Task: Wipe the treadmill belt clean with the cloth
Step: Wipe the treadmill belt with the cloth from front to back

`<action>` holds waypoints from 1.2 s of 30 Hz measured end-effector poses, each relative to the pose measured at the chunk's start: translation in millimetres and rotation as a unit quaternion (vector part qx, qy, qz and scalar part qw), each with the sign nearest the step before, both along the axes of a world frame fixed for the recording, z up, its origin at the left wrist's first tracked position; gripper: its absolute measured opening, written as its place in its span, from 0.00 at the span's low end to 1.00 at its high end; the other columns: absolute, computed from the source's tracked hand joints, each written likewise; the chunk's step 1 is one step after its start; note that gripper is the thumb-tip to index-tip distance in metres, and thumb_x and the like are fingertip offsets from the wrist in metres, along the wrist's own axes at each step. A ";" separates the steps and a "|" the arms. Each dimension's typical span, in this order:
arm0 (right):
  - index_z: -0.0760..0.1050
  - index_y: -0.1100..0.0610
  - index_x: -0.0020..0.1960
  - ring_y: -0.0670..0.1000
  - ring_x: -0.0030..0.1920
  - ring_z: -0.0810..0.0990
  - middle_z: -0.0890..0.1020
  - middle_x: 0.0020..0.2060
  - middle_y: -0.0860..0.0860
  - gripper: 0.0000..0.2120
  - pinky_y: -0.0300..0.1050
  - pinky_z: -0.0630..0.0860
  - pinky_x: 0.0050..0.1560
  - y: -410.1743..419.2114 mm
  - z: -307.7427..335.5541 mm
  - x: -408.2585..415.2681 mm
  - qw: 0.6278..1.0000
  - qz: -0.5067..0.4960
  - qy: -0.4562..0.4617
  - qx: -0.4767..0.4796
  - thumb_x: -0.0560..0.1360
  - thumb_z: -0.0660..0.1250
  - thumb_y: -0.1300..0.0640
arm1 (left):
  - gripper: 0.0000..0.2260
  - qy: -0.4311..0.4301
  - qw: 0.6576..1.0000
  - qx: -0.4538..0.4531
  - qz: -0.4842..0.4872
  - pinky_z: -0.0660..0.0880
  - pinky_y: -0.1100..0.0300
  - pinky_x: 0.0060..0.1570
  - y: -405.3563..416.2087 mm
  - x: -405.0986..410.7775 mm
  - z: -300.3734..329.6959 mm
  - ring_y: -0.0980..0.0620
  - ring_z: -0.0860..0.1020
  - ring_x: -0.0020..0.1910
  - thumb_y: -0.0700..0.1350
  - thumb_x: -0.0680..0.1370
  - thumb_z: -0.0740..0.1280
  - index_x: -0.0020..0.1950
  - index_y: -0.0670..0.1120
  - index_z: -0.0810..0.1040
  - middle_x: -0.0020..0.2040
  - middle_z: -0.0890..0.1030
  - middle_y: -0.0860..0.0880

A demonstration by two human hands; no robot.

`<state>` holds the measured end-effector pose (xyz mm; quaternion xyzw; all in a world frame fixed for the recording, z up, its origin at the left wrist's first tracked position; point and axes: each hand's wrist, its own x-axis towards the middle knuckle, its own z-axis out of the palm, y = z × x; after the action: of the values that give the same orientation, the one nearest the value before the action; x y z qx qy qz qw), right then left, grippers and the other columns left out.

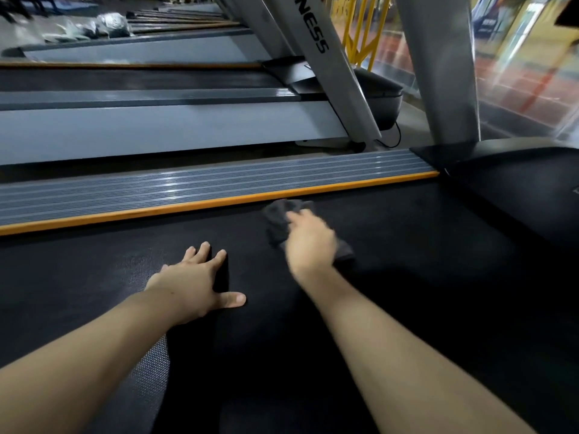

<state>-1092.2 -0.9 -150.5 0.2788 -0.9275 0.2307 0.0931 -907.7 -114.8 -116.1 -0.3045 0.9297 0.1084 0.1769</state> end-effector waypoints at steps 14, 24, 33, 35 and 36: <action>0.75 0.49 0.65 0.56 0.62 0.77 0.79 0.62 0.50 0.17 0.47 0.72 0.56 62.6 -2.9 -43.5 0.990 -0.129 -0.050 -0.037 0.77 0.65 0.53 | 0.50 0.002 1.000 0.007 0.000 0.51 0.38 0.78 -1.3 0.4 -1.5 0.50 0.39 0.82 0.78 0.70 0.60 0.83 0.58 0.41 0.83 0.38 0.53; 0.74 0.45 0.68 0.57 0.64 0.77 0.76 0.67 0.48 0.18 0.49 0.72 0.60 91.0 1.9 -60.1 1.000 -0.019 0.002 0.020 0.79 0.62 0.55 | 0.49 0.008 1.000 0.013 0.004 0.49 0.37 0.78 -0.8 3.0 -2.9 0.50 0.39 0.82 0.78 0.70 0.59 0.82 0.60 0.41 0.83 0.38 0.54; 0.72 0.47 0.69 0.54 0.68 0.71 0.73 0.68 0.50 0.20 0.49 0.71 0.61 17.7 -12.1 40.3 0.996 0.078 -0.018 0.030 0.78 0.64 0.57 | 0.48 -0.001 1.000 -0.002 0.002 0.55 0.40 0.77 7.6 -0.2 9.1 0.49 0.41 0.82 0.77 0.71 0.61 0.83 0.58 0.43 0.83 0.40 0.54; 0.71 0.43 0.71 0.50 0.74 0.66 0.70 0.74 0.47 0.21 0.49 0.66 0.69 15.6 -16.4 39.7 0.986 0.160 -0.044 0.017 0.80 0.61 0.56 | 0.49 0.005 1.000 0.011 0.007 0.53 0.39 0.78 6.4 1.9 6.3 0.50 0.40 0.82 0.77 0.71 0.61 0.83 0.58 0.43 0.83 0.39 0.53; 0.71 0.42 0.71 0.48 0.74 0.66 0.69 0.74 0.45 0.20 0.47 0.64 0.71 25.4 -14.2 28.3 0.983 0.179 -0.042 0.020 0.81 0.61 0.54 | 0.49 0.006 1.000 0.013 0.008 0.52 0.38 0.78 5.7 2.6 4.9 0.50 0.40 0.82 0.77 0.71 0.61 0.83 0.59 0.43 0.83 0.39 0.54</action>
<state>-1063.9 24.5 -164.6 0.4324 -0.8702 0.2361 0.0057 -905.0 -109.1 -111.3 -0.3089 0.9268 0.1233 0.1747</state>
